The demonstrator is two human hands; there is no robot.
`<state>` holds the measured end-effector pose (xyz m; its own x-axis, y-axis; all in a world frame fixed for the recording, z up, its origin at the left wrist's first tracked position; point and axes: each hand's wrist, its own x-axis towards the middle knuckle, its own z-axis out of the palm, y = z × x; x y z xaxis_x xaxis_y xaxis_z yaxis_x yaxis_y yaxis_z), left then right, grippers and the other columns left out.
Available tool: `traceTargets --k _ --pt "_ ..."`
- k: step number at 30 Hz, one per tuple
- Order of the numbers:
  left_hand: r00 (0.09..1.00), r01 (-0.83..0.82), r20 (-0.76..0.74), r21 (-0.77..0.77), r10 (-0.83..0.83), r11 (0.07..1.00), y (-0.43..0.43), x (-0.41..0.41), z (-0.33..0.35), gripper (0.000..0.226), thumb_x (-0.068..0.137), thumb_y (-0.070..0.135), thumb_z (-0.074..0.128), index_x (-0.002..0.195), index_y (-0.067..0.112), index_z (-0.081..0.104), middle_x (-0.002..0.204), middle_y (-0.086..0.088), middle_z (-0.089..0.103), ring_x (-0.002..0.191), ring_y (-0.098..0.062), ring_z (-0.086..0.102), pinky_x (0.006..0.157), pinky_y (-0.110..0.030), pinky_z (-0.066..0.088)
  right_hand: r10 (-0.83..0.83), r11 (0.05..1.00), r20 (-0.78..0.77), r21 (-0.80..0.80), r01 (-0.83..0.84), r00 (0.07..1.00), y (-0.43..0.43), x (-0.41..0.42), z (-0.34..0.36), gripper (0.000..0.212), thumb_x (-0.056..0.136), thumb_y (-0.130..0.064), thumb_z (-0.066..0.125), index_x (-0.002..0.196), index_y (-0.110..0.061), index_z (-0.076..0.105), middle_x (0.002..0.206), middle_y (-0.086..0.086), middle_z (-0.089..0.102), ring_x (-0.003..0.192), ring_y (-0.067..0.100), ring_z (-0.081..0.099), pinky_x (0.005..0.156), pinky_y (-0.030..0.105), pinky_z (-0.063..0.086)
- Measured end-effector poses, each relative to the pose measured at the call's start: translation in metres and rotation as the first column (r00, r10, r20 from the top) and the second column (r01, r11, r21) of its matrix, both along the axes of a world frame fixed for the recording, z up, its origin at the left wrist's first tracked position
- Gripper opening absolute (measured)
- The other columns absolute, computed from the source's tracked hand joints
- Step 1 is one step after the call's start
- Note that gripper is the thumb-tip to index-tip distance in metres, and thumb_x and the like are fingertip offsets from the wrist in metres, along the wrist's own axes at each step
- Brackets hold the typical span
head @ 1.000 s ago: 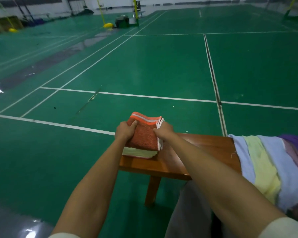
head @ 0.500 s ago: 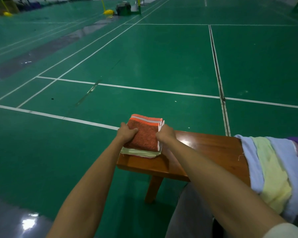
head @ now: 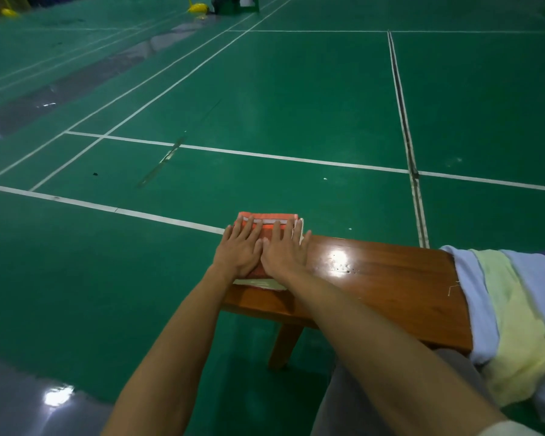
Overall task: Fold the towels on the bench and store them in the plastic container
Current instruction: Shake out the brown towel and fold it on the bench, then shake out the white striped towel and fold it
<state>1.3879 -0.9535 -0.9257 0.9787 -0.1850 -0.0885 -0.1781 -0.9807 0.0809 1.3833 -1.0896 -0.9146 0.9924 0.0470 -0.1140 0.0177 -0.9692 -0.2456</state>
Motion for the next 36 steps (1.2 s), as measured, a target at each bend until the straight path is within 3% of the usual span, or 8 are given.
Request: traceTargets --k 8,15,22,25,30,33,36 --pt "0.999 -0.029 0.039 -0.077 0.032 0.997 -0.001 0.008 -0.019 0.077 0.092 0.056 -0.01 0.163 0.028 -0.001 0.17 0.002 -0.007 0.156 -0.02 -0.013 0.127 -0.049 0.001 -0.012 0.998 0.004 0.066 0.012 1.0 -0.003 0.013 -0.031 0.07 0.104 -0.051 0.019 0.163 -0.02 -0.002 0.168 0.012 -0.016 0.155 0.032 -0.018 0.122 0.058 -0.005" --pt "0.996 -0.015 0.086 -0.051 0.019 0.999 0.0 0.01 -0.028 0.069 0.098 0.053 -0.004 0.162 0.03 -0.001 0.17 0.002 -0.005 0.157 -0.02 -0.011 0.127 -0.049 0.003 -0.027 0.997 -0.011 0.072 0.028 1.0 -0.003 0.011 -0.031 0.069 0.104 -0.05 0.018 0.163 -0.021 -0.005 0.168 0.012 -0.018 0.154 0.032 -0.019 0.122 0.058 -0.003" --pt "1.0 -0.001 0.01 0.216 -0.001 0.976 -0.014 0.012 0.003 0.063 0.105 0.049 0.005 0.163 0.025 0.001 0.171 -0.004 0.004 0.157 -0.026 0.001 0.126 -0.051 -0.004 0.038 0.999 -0.073 0.041 -0.035 0.997 -0.018 0.0 -0.01 0.068 0.106 -0.049 0.021 0.163 -0.021 -0.001 0.168 0.012 -0.016 0.154 0.032 -0.018 0.122 0.059 -0.006" --pt "0.999 0.013 0.042 0.295 -0.027 0.955 -0.028 0.01 0.026 0.062 0.107 0.047 0.01 0.163 0.021 0.014 0.168 -0.006 0.019 0.156 -0.026 0.014 0.126 -0.053 -0.001 0.062 0.998 -0.082 0.038 -0.059 0.995 -0.026 -0.003 0.009 0.066 0.106 -0.047 0.022 0.163 -0.02 0.004 0.17 0.01 -0.009 0.155 0.033 -0.012 0.123 0.059 -0.004" --pt "0.996 0.049 0.06 0.238 -0.065 0.97 -0.059 0.005 0.055 0.049 0.105 0.042 0.028 0.146 0.019 0.043 0.153 -0.005 0.047 0.145 -0.024 0.038 0.123 -0.054 0.017 0.043 0.999 -0.052 0.035 -0.042 0.998 -0.046 -0.005 0.042 0.066 0.103 -0.038 0.038 0.161 -0.015 0.017 0.167 0.015 0.017 0.155 0.036 0.009 0.124 0.056 0.005" --pt "0.997 0.044 0.048 0.2 -0.055 0.979 -0.081 0.002 0.073 0.047 0.104 0.038 0.035 0.145 0.018 0.044 0.151 -0.005 0.048 0.144 -0.025 0.038 0.122 -0.053 0.018 0.024 0.999 0.04 0.036 -0.026 0.999 -0.065 -0.009 0.062 0.054 0.095 -0.034 0.052 0.145 -0.014 0.043 0.147 0.018 0.047 0.141 0.036 0.038 0.12 0.052 0.023" --pt "0.993 0.077 0.077 0.179 -0.092 0.981 -0.109 0.0 0.089 0.044 0.104 0.036 0.039 0.144 0.019 0.047 0.149 -0.005 0.05 0.141 -0.025 0.042 0.12 -0.051 0.022 0.04 0.999 0.094 -0.006 -0.04 0.995 -0.091 -0.015 0.082 0.04 0.096 -0.034 0.052 0.13 -0.015 0.057 0.132 0.015 0.057 0.126 0.034 0.051 0.109 0.046 0.037"
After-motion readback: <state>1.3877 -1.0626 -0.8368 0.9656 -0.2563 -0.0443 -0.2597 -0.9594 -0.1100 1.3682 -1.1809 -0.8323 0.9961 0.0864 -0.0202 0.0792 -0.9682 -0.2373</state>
